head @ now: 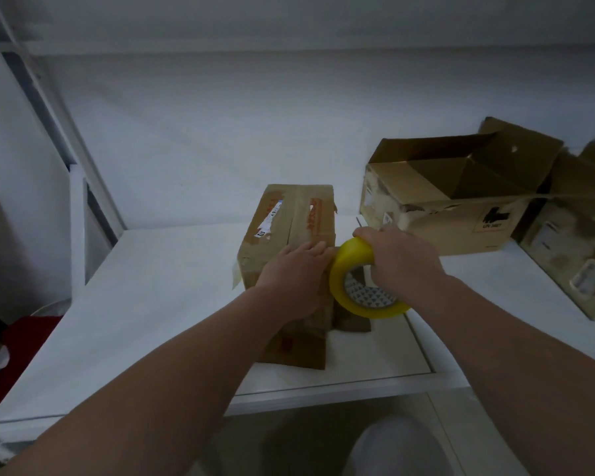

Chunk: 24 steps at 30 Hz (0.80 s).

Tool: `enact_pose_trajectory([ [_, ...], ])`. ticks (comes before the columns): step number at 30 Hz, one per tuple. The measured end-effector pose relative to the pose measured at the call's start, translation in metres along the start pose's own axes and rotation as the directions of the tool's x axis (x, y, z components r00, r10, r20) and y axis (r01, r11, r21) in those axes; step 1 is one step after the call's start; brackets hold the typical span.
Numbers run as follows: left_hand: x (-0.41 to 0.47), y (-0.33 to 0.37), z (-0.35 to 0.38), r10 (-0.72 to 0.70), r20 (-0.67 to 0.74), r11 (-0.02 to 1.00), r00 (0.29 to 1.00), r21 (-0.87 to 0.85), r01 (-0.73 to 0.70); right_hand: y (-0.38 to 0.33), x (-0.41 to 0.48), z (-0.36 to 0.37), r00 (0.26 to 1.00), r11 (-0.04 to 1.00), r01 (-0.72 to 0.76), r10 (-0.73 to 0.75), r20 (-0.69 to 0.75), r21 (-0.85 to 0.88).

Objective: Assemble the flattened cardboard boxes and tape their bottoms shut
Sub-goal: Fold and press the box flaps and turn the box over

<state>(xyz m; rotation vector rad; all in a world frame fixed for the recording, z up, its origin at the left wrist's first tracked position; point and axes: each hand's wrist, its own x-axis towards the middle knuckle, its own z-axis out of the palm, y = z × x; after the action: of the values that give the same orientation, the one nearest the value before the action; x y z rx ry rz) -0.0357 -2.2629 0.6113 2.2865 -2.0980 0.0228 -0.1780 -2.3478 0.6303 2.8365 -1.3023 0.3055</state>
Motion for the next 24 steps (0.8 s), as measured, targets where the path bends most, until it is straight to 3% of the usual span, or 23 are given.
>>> enact_pose_trajectory([
  [6,-0.025,-0.040,-0.014,-0.026,0.096,0.995,0.995,-0.093,0.035,-0.046,-0.003,0.010,0.996,0.991,0.081,-0.083,0.019,0.103],
  [9,-0.027,-0.055,-0.015,-0.083,0.145,0.936,0.986,-0.328,0.127,-0.046,0.000,0.014,0.992,0.946,0.025,-0.062,0.107,0.322],
  [11,-0.017,-0.055,-0.018,-0.121,0.146,0.938,0.982,-0.307,0.162,-0.036,0.002,0.013,0.978,0.807,-0.097,-0.030,0.206,0.582],
  [13,-0.005,-0.048,-0.021,-0.165,0.175,0.960,0.971,-0.196,0.198,-0.025,0.001,0.011,0.945,0.576,-0.267,0.000,0.327,0.772],
  [16,0.009,-0.045,-0.014,-0.186,0.168,0.970,0.968,-0.127,0.209,-0.015,-0.002,0.023,0.877,0.394,-0.459,0.056,0.478,0.796],
  [19,0.012,-0.045,-0.010,-0.208,0.224,0.973,0.952,-0.052,0.225,-0.015,-0.002,0.038,0.846,0.253,-0.530,0.083,0.527,0.809],
  [21,0.010,-0.045,-0.007,-0.205,0.224,0.979,0.953,0.027,0.204,-0.015,-0.005,0.041,0.862,0.273,-0.500,0.065,0.502,0.822],
  [24,0.012,-0.048,0.004,-0.212,0.181,0.977,0.960,0.067,0.203,-0.012,-0.011,0.039,0.896,0.399,-0.426,0.061,0.440,0.812],
])
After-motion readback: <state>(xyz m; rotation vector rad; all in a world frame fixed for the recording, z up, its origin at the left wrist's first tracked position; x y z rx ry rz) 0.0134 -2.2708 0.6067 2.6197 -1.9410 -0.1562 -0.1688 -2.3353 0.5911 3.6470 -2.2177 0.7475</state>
